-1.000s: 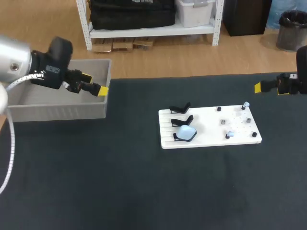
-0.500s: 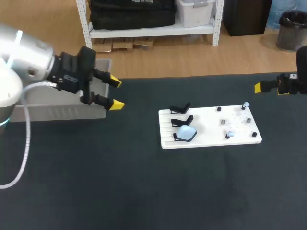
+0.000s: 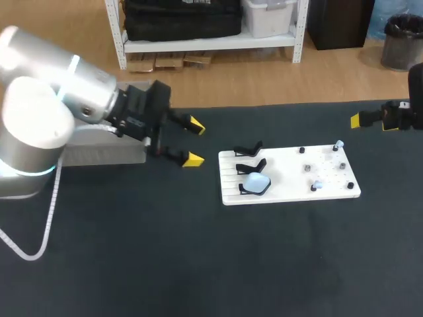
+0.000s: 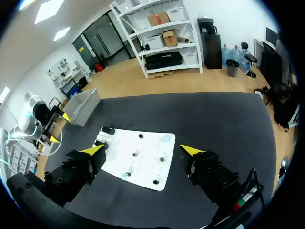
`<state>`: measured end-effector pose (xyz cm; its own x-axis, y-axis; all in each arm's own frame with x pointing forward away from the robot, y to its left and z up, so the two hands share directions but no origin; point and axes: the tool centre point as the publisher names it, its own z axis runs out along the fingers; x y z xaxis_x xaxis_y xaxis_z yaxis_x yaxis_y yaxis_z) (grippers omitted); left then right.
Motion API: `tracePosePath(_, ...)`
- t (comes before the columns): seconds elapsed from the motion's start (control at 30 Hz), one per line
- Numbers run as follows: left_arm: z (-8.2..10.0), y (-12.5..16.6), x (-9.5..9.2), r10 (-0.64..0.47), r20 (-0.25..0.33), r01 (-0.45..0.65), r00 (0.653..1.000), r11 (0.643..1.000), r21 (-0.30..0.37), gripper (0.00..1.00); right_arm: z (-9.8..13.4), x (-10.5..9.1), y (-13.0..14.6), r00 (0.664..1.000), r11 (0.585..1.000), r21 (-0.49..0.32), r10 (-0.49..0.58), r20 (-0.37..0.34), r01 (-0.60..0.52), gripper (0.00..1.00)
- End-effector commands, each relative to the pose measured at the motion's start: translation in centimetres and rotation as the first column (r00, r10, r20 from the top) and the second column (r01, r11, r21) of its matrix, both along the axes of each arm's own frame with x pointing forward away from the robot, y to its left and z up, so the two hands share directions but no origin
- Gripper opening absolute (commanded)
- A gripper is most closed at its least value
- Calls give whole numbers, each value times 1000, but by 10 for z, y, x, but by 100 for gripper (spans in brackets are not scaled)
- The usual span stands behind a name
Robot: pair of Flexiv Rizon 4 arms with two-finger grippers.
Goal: Pick up each earbud case from the left stands, insert the matching earbuds, close the lid, and place the case in the box.
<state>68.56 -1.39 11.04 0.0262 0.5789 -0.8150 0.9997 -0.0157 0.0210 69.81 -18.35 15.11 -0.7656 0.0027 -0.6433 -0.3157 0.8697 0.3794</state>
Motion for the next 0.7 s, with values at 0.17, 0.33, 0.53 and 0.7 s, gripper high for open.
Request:
tracePosePath(0.17, -29, -24, -4, -3, -38, 2, 999, 1000, -27, 100, -1, 1, -1, 1000, 1000, 3, 5, 0, -5, 100)
tracePosePath(0.33, -51, -39, -11, 5, -27, -7, 1000, 999, -41, 95, -1, 1, -1, 1000, 1000, 3, 5, 0, -5, 100)
tracePosePath(0.53, -66, -54, -14, 9, -15, -10, 1000, 997, -79, 86, -1, 1, -1, 1000, 1000, 3, 5, 0, -5, 100)
tracePosePath(0.7, -72, -64, -15, -1, -4, 1, 1000, 995, -96, 62, -1, 1, -1, 1000, 1000, 3, 5, 0, -5, 100)
